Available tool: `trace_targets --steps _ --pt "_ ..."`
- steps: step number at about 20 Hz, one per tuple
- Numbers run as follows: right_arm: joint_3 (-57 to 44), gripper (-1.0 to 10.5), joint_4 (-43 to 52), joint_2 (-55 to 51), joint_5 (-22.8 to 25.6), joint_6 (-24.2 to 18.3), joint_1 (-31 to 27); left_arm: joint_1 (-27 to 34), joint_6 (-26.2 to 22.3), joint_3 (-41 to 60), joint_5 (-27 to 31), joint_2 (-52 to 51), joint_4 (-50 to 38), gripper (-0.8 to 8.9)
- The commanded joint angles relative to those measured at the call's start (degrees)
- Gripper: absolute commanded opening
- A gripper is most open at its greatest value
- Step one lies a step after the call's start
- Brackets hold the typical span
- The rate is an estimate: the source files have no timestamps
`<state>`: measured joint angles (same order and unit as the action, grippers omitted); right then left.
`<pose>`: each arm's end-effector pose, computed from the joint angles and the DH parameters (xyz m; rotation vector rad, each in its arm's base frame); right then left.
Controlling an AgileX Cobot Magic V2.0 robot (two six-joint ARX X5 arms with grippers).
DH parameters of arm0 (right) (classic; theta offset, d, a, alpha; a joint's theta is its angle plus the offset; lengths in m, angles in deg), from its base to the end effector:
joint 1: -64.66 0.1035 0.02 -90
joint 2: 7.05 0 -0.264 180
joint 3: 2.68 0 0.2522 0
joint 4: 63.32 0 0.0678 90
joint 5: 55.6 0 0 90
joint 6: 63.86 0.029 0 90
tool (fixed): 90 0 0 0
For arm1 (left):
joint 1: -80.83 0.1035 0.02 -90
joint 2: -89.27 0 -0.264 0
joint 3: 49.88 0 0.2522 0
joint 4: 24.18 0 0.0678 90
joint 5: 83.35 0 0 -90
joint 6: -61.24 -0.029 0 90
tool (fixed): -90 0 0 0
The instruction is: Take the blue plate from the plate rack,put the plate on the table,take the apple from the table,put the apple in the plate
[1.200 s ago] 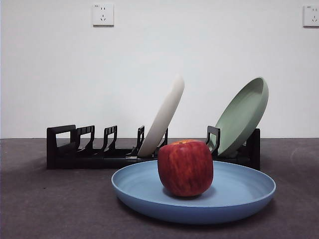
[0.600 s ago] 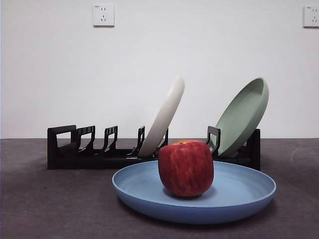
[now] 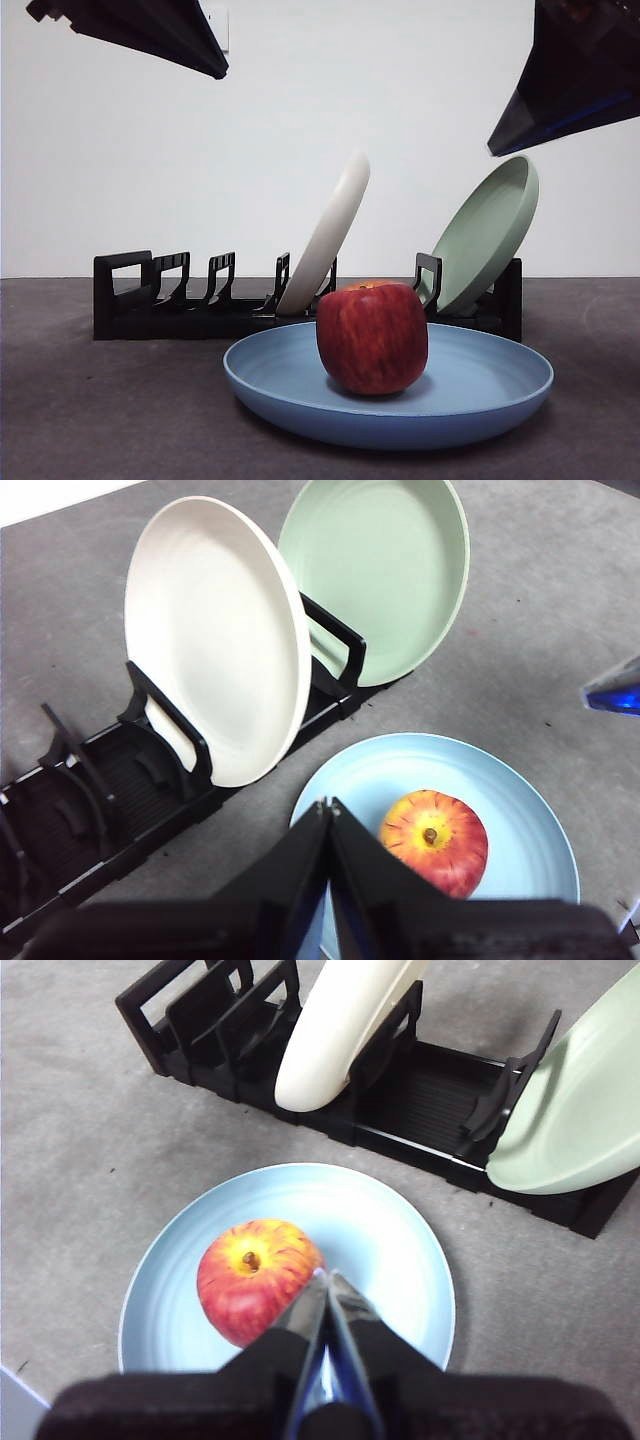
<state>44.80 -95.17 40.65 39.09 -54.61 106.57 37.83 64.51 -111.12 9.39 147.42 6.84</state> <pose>0.1329 0.1161 0.2464 -0.0730 0.5712 0.5869 0.1604 -0.1477 0.2960 0.1396 0.4774 -0.6746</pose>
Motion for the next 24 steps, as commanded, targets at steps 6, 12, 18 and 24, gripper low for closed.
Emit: trace_targets --steps 6,12,18,24 --pt "-0.2 -0.1 -0.4 -0.2 0.2 0.5 0.0 0.1 0.6 0.1 0.1 -0.1 -0.1 0.0" --pt "-0.2 -0.1 -0.4 -0.2 0.1 0.5 0.0 1.8 -4.8 0.1 0.5 -4.8 0.8 0.0" --pt "-0.2 -0.1 -0.4 -0.2 0.1 0.5 0.0 15.9 -6.1 13.0 -1.4 -18.7 -11.5 0.0" --pt "-0.2 -0.1 -0.4 -0.2 0.2 0.5 0.0 32.6 -3.0 35.1 -7.4 -40.2 -18.9 0.0"
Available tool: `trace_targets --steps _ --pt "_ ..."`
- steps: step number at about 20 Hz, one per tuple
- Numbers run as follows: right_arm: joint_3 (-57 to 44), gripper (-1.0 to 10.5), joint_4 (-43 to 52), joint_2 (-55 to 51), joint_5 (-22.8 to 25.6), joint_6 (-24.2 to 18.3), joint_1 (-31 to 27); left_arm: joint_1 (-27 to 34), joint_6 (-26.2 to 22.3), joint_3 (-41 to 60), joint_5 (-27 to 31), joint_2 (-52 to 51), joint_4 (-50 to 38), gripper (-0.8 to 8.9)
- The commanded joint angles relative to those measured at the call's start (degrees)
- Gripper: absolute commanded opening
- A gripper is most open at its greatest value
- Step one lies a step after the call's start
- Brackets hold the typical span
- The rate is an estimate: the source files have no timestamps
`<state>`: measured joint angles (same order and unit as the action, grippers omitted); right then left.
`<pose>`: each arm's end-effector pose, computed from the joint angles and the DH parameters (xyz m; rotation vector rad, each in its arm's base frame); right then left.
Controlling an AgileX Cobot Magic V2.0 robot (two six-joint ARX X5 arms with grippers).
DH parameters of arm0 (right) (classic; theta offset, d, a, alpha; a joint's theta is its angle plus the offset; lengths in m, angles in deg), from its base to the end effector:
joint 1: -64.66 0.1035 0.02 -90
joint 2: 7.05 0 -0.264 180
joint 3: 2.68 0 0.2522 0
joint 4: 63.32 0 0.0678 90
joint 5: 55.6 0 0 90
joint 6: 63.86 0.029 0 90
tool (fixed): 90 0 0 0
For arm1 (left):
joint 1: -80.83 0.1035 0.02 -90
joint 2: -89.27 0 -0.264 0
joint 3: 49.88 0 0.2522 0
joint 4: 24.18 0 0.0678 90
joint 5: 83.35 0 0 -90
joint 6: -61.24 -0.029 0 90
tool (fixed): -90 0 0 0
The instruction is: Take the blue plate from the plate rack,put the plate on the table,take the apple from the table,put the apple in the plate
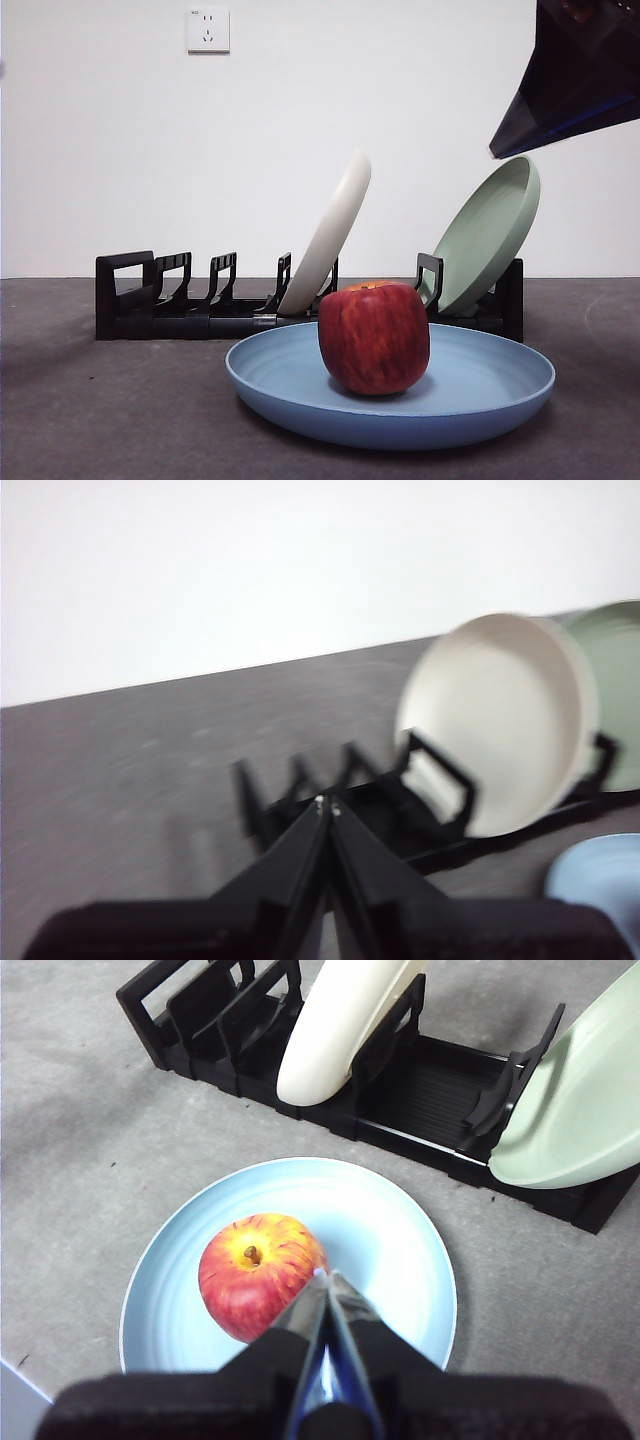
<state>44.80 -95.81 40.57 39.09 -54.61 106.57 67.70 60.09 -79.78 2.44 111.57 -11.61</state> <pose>0.1323 0.1156 0.2458 -0.0770 0.5802 0.5855 0.1184 -0.0298 0.2287 0.0267 0.0838 -0.3033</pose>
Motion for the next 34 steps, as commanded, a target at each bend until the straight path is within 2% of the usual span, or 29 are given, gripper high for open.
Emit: trace_targets --steps 1,5,12,16,33,34 --pt "-0.2 -0.1 0.2 -0.1 0.1 0.5 0.0 4.4 1.4 6.3 -0.4 -7.5 -0.4 0.0" --pt "-0.2 -0.1 0.2 -0.1 0.1 0.5 0.0 8.2 1.4 12.5 -0.4 -14.8 1.1 0.0" --pt "-0.2 -0.1 0.2 -0.1 0.1 0.5 0.0 10.4 1.4 15.9 -0.2 -18.5 6.1 0.0" --pt "-0.2 -0.1 0.2 -0.1 0.1 0.5 0.0 10.8 1.3 15.9 3.1 -21.3 12.3 0.0" --pt "-0.2 -0.1 -0.4 -0.5 0.2 0.3 -0.1 10.8 1.7 15.9 3.9 -21.3 11.8 0.0" --pt "-0.2 -0.1 -1.3 -1.7 1.3 -1.5 -0.8 10.8 1.7 15.9 3.9 -21.3 11.8 0.0"
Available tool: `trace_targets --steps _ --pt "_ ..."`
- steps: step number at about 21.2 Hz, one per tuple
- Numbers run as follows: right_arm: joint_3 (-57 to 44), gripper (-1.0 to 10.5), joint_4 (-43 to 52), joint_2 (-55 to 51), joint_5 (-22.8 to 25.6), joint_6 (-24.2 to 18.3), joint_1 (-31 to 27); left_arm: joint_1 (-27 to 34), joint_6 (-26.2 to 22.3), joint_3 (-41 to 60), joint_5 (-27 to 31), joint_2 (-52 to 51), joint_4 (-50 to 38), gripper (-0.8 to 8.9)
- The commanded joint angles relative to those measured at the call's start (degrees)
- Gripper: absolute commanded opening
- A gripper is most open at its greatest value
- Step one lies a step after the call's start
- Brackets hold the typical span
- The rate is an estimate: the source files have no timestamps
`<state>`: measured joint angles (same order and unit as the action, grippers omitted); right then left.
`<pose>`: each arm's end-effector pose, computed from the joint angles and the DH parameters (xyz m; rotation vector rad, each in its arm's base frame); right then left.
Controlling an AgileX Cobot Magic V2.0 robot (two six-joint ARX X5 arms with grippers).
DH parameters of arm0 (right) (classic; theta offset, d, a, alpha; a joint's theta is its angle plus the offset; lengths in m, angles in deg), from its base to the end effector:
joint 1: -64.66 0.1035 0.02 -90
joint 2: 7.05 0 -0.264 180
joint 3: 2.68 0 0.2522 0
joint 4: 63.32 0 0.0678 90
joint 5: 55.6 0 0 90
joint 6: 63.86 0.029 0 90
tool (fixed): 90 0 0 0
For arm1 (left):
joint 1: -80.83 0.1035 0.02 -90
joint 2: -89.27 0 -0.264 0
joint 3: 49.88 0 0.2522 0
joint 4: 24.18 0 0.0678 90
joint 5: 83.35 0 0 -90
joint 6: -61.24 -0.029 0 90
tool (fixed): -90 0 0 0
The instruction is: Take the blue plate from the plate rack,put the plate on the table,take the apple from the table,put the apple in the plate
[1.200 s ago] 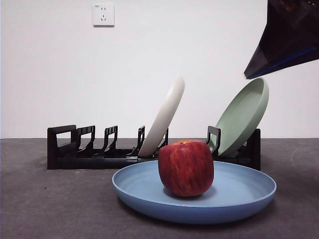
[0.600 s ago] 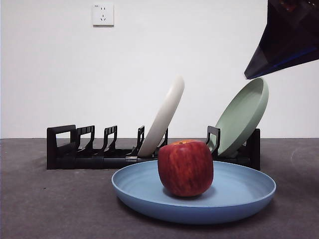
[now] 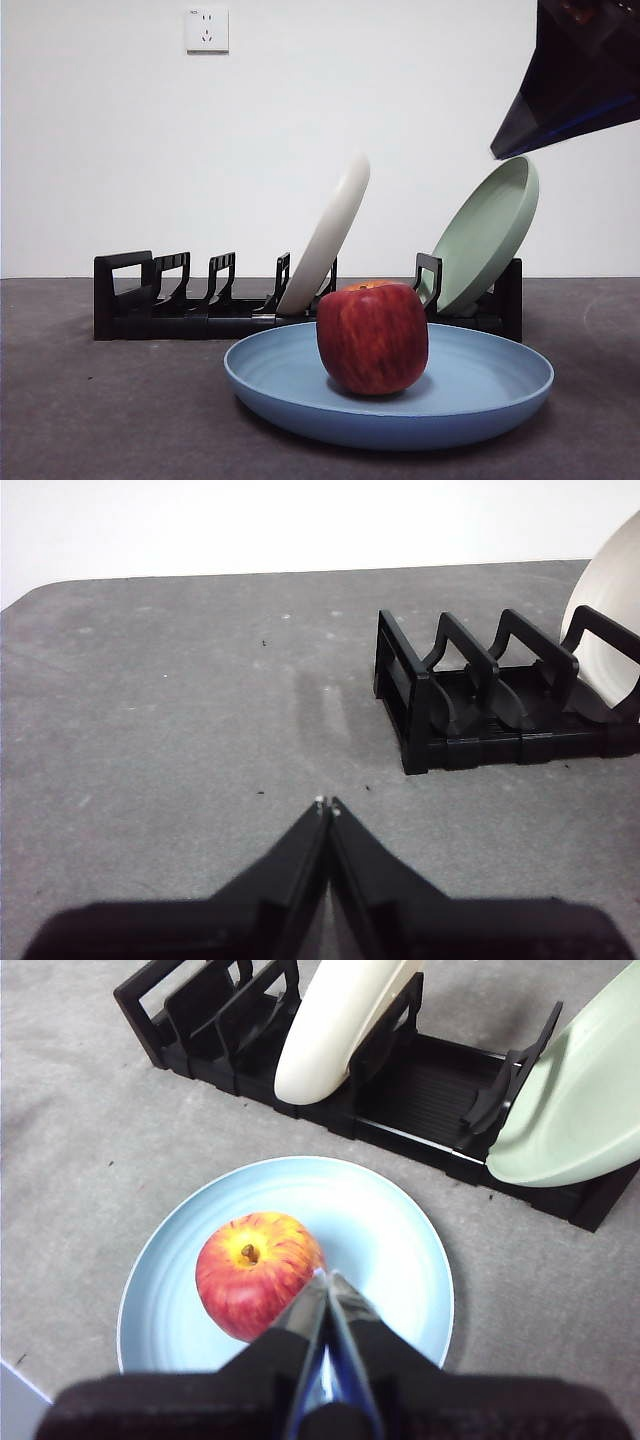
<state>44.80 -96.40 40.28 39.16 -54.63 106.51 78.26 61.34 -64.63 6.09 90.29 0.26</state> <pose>0.1315 0.1146 0.2457 -0.0795 0.5846 0.5827 0.0960 -0.0046 0.1501 0.0015 0.1870 -0.0543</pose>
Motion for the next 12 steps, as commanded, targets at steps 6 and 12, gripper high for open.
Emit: trace_targets --steps 6,12 --pt "-2.3 -0.1 -1.8 -12.3 -3.1 -7.6 -14.7 0.2 0.5 0.8 0.4 0.0 0.0 0.0" --pt "-15.5 -0.1 4.8 -31.8 -13.8 -7.6 -34.2 0.2 0.5 0.8 0.3 0.0 0.0 0.0"
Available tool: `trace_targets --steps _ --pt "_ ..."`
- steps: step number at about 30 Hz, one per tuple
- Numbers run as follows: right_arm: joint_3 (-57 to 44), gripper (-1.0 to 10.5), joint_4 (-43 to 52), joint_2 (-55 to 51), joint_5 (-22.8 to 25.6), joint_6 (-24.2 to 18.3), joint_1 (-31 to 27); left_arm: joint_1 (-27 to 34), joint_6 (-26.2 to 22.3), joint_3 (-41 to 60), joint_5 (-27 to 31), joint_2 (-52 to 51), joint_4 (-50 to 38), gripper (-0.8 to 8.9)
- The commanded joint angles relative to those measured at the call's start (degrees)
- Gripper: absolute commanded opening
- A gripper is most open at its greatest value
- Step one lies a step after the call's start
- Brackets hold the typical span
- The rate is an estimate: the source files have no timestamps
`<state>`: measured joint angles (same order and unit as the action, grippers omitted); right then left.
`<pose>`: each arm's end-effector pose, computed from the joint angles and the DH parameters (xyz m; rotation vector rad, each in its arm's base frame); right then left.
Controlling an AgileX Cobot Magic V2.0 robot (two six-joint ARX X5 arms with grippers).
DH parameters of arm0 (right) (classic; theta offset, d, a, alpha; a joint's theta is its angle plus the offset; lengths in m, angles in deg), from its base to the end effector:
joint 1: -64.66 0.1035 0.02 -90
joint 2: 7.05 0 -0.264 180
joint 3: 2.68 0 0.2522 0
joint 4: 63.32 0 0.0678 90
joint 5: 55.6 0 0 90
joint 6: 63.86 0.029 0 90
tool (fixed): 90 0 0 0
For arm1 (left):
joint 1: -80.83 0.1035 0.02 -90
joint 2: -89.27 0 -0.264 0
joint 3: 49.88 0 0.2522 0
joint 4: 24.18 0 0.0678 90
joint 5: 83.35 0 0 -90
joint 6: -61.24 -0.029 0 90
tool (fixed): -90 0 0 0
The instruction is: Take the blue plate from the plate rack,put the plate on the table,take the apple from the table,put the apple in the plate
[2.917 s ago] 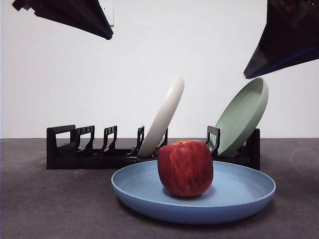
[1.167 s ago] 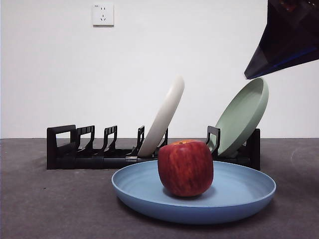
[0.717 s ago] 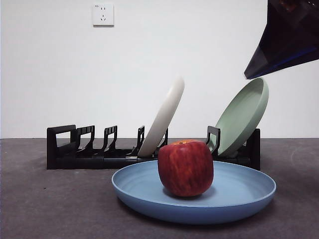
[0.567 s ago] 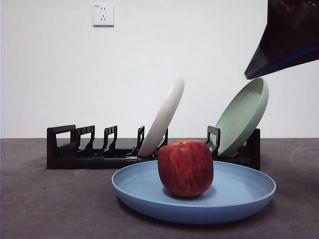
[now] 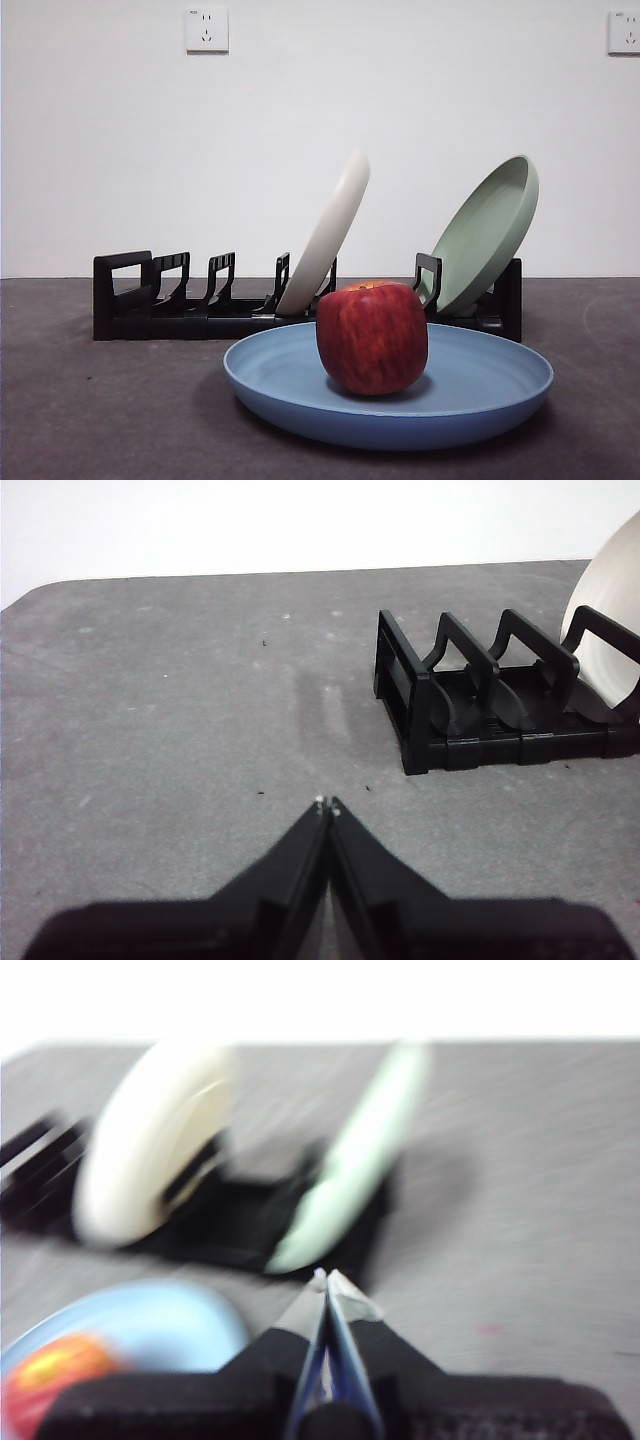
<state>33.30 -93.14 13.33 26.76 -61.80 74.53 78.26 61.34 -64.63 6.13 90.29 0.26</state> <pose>0.1067 0.0225 0.2395 0.0306 0.2545 0.2995 0.0960 -0.0046 0.1501 0.0016 0.1870 -0.0536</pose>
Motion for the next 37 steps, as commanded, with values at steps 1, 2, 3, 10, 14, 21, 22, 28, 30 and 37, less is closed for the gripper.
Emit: trace_targets --steps 1,2,3,10,14,21,22,28,30,37 --pt "-6.7 -0.1 2.3 -8.5 -1.4 -0.3 -3.5 0.2 0.5 0.8 0.3 0.0 0.0 0.0" --pt "-9.2 -0.1 2.4 -12.0 -1.3 -0.3 -4.1 0.2 0.5 0.8 0.3 0.0 0.0 0.0" --pt "-11.6 -0.1 2.4 -15.1 -1.3 -0.2 -4.3 0.2 0.5 0.8 0.3 0.0 0.0 0.0" --pt "-18.9 -0.1 4.2 -20.3 -1.1 1.2 -4.2 0.2 0.5 0.8 0.3 0.0 -0.1 0.0" --pt "-19.9 -0.1 4.2 -20.3 -0.9 2.3 -4.2 0.2 0.5 0.8 0.3 0.0 -0.1 0.0" --pt "-21.4 -0.1 4.9 -20.3 -0.8 2.4 -4.2 0.2 0.5 0.8 0.3 0.0 -0.1 0.0" --pt "-21.4 0.0 4.9 -20.3 -0.7 2.3 -4.2 0.2 0.5 0.8 0.3 0.0 -0.1 0.0" --pt "-21.4 0.0 5.0 -20.3 -1.0 6.1 -4.2 0.2 0.5 0.8 0.3 0.0 -0.1 0.0" --pt "-21.4 0.0 5.1 -20.3 -0.9 6.0 -4.2 0.2 0.5 0.8 0.3 0.0 -0.1 0.0" --pt "-21.4 0.0 5.1 -20.3 -0.9 6.0 -4.2 0.2 0.5 0.8 0.3 0.0 -0.1 0.0"
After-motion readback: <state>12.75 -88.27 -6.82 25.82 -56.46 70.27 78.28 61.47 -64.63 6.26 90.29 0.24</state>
